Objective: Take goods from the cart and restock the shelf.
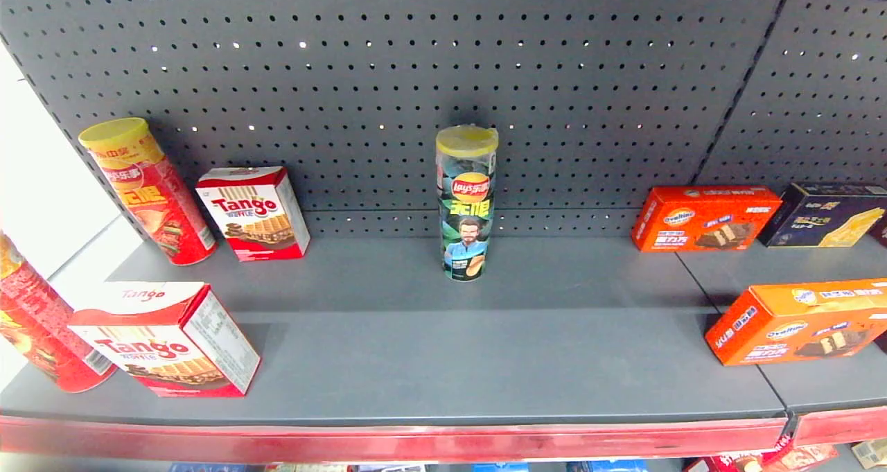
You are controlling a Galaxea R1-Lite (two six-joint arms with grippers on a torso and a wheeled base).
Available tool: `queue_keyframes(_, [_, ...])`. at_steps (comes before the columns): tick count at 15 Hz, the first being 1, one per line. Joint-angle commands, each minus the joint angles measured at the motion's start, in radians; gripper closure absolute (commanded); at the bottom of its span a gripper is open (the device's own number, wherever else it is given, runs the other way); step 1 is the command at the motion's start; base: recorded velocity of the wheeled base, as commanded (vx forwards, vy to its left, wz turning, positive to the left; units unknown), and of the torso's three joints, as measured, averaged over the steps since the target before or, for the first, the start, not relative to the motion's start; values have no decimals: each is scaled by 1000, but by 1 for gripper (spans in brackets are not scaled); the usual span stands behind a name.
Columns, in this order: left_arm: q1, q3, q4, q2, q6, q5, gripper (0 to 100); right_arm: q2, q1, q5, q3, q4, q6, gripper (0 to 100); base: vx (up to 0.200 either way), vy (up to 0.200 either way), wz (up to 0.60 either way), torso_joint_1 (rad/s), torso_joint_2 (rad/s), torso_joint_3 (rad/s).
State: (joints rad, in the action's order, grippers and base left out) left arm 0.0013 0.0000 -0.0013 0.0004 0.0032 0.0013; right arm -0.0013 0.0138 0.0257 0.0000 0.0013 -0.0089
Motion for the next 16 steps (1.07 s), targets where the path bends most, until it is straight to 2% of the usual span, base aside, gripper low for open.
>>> queue_keyframes(1, [0,0,0,0,0,0,0,1,0,0,0,0,0,0,0,0,0,0,0,0])
queue_keyframes(7, [0,0,0,0,0,-1,0,1,2,2,0,0,-5,0,0,0,0,0,0,0])
queue_keyframes(16, [0,0,0,0,0,-1,0,1,2,2,0,0,-5,0,0,0,600,2,3,1])
